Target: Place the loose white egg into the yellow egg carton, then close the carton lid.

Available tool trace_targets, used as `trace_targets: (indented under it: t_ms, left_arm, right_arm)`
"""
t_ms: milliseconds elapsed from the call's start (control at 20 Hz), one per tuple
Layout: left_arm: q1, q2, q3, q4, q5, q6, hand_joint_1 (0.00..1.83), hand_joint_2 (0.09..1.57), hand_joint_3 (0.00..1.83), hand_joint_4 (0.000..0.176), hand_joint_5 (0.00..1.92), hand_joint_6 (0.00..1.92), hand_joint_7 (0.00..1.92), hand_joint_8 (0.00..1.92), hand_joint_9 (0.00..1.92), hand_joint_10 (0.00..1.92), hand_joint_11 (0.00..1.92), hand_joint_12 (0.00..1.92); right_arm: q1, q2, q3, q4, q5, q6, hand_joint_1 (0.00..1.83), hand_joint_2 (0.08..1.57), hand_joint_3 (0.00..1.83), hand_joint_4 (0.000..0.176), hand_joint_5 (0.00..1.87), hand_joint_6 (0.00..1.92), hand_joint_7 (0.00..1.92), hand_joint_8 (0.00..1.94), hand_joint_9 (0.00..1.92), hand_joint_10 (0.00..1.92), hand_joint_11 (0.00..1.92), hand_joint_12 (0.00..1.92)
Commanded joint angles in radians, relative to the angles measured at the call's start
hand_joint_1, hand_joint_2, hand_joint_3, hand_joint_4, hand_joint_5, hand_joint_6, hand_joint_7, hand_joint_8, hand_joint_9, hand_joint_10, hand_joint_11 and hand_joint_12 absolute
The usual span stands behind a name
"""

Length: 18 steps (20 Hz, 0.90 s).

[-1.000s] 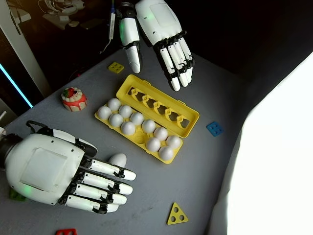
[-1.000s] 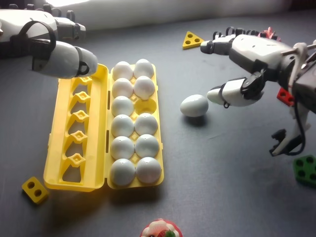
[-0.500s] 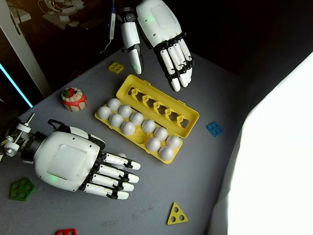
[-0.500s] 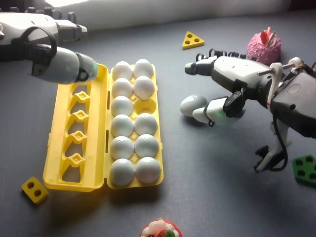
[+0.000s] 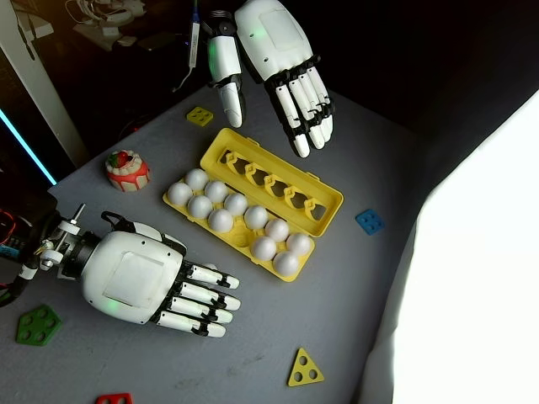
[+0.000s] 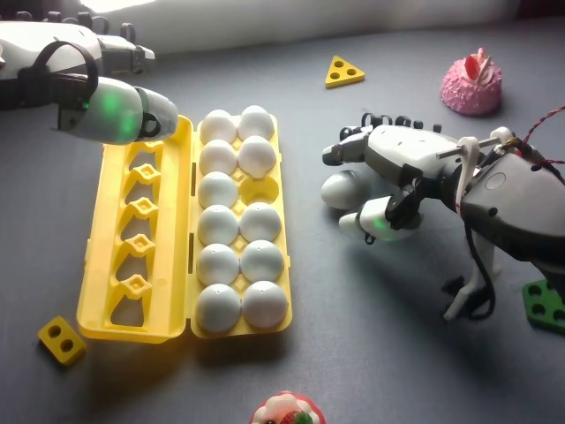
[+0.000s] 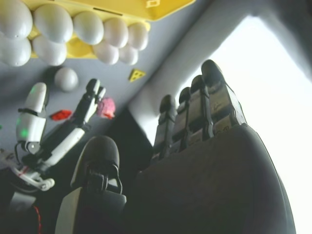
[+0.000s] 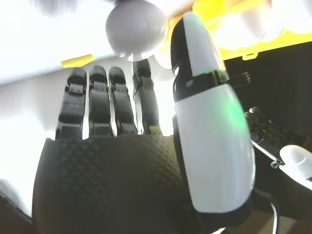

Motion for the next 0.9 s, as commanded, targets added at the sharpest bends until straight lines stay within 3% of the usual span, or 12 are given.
trace_targets:
  t_ms: [0,100,150,250,350,400,450,700,750,850]
  left_arm:
    - [-0.012,0.002,0.006,0.049,0.045,0.002,0.03,1.43,0.00,0.017,0.07,0.00,0.00,0.00,0.03,0.00,0.00,0.23]
    - [-0.013,0.002,0.006,0.049,0.045,0.002,0.00,1.43,0.00,0.018,0.06,0.00,0.00,0.00,0.00,0.00,0.00,0.10]
    - [-0.013,0.002,0.006,0.049,0.045,0.002,0.00,1.43,0.00,0.022,0.07,0.00,0.00,0.00,0.02,0.00,0.00,0.17]
    - [-0.013,0.002,0.007,0.049,0.045,0.002,0.03,1.43,0.00,0.011,0.08,0.01,0.01,0.00,0.02,0.01,0.00,0.21]
    - [-0.013,0.002,0.008,0.050,0.048,0.002,0.06,1.42,0.00,0.012,0.09,0.01,0.02,0.01,0.04,0.01,0.00,0.23]
    - [-0.013,0.002,0.008,0.050,0.048,0.002,0.10,1.41,0.00,0.012,0.09,0.01,0.03,0.00,0.05,0.01,0.00,0.26]
    - [-0.013,0.002,0.008,0.049,0.048,0.002,0.03,1.42,0.00,0.015,0.08,0.01,0.02,0.00,0.05,0.01,0.00,0.31]
    - [-0.014,0.002,0.010,0.048,0.047,0.001,0.03,1.43,0.00,0.015,0.09,0.01,0.03,0.00,0.06,0.01,0.00,0.26]
    - [-0.014,0.002,0.010,0.048,0.047,0.001,0.03,1.43,0.00,0.008,0.09,0.00,0.03,0.00,0.05,0.00,0.00,0.20]
    - [-0.014,0.002,0.010,0.048,0.047,0.001,0.03,1.43,0.00,0.013,0.10,0.01,0.05,0.00,0.06,0.01,0.00,0.27]
  right_arm:
    - [0.002,-0.002,0.009,-0.047,0.058,0.005,1.16,1.08,0.00,0.000,0.48,0.03,0.12,0.00,0.09,0.00,0.00,0.17]
    - [-0.001,-0.014,0.031,-0.047,0.058,0.009,1.17,1.09,0.00,0.000,0.46,0.01,0.09,0.00,0.08,0.00,0.00,0.14]
    - [-0.001,-0.015,0.035,-0.047,0.058,0.012,1.16,1.10,0.00,0.000,0.45,0.01,0.10,0.00,0.08,0.00,0.00,0.13]
    - [-0.001,-0.016,0.038,-0.048,0.057,0.015,1.15,1.10,0.00,0.000,0.44,0.00,0.10,0.00,0.09,0.00,0.00,0.19]
    - [0.001,-0.016,0.039,-0.048,0.057,0.023,1.16,1.10,0.00,0.000,0.44,0.01,0.11,0.00,0.09,0.00,0.00,0.20]
    - [0.001,-0.017,0.039,-0.048,0.057,0.024,1.16,1.08,0.00,0.003,0.46,0.01,0.12,0.00,0.10,0.01,0.00,0.28]
    - [0.002,-0.018,0.039,-0.052,0.057,0.027,1.17,1.10,0.00,0.000,0.46,0.01,0.11,0.00,0.09,0.00,0.00,0.25]
    - [0.004,-0.022,0.039,-0.095,0.061,0.055,1.16,1.11,0.00,0.000,0.49,0.02,0.12,0.00,0.08,0.00,0.00,0.16]
    - [0.005,-0.022,0.040,-0.095,0.062,0.055,1.16,1.10,0.00,0.000,0.52,0.03,0.14,0.00,0.09,0.00,0.00,0.24]
    - [0.004,-0.022,0.041,-0.095,0.062,0.057,1.15,1.11,0.00,0.000,0.56,0.04,0.15,0.00,0.10,0.00,0.00,0.30]
